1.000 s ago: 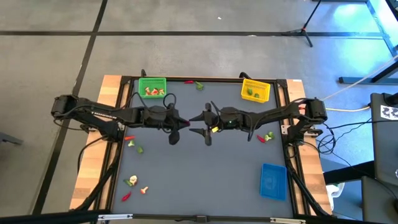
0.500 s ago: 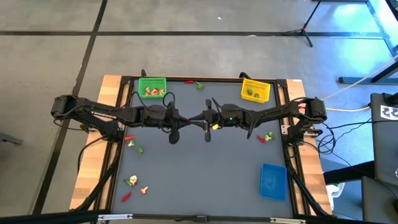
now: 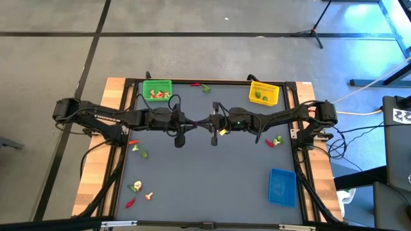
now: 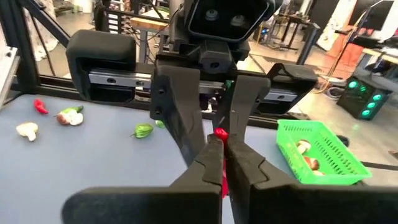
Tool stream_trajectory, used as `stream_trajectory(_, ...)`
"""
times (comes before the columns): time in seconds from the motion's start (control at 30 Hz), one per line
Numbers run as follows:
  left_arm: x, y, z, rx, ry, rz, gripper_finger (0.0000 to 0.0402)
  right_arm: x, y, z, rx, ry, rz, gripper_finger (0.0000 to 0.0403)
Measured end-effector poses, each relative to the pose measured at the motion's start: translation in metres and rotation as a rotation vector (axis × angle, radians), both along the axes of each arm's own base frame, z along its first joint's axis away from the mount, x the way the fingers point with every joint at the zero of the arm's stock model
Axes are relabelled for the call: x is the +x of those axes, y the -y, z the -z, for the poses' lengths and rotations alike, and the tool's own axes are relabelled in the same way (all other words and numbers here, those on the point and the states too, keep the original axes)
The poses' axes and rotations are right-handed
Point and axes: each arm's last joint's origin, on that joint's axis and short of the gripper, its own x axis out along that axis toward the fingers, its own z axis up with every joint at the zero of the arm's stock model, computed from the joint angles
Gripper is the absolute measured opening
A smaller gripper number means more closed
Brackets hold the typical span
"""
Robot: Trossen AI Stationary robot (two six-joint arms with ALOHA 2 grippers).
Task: Sort produce into baskets
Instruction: Put the red chili pepper into the blue bin
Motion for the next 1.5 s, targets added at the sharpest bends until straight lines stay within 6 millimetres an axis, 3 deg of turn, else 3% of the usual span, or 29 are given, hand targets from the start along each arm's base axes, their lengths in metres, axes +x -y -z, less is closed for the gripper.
stream_trajectory(0.2, -0.001, -0.002, 0.000, -0.001, -0.002, -0.010, 0.0145, -0.008, 0.014, -0.013, 0.012, 0.011, 0.059, 0.0004)
stream_trajectory(0.37, -0.002, -0.006, 0.002, -0.007, -0.023, -0.024, 0.0174, -0.020, 0.034, -0.023, 0.014, -0.047, 0.136, 0.0004)
stream_trajectory(0.73, -0.005, -0.015, 0.002, 0.001, -0.040, -0.056, 0.0162, -0.060, 0.080, -0.022, -0.006, -0.348, 0.499, 0.0005)
stream_trajectory(1.07, -0.006, -0.020, 0.001, 0.017, -0.045, -0.070, 0.0151, -0.104, 0.137, 0.003, 0.044, -0.683, 0.777, 0.0005)
stream_trajectory(1.3, -0.006, -0.020, 0.002, 0.018, -0.046, -0.069, 0.0150, -0.130, 0.163, 0.010, 0.146, -0.774, 0.906, 0.0005)
stream_trajectory(1.5, -0.006, -0.020, 0.002, 0.021, -0.047, -0.068, 0.0150, -0.139, 0.172, 0.011, 0.165, -0.794, 0.939, 0.0005)
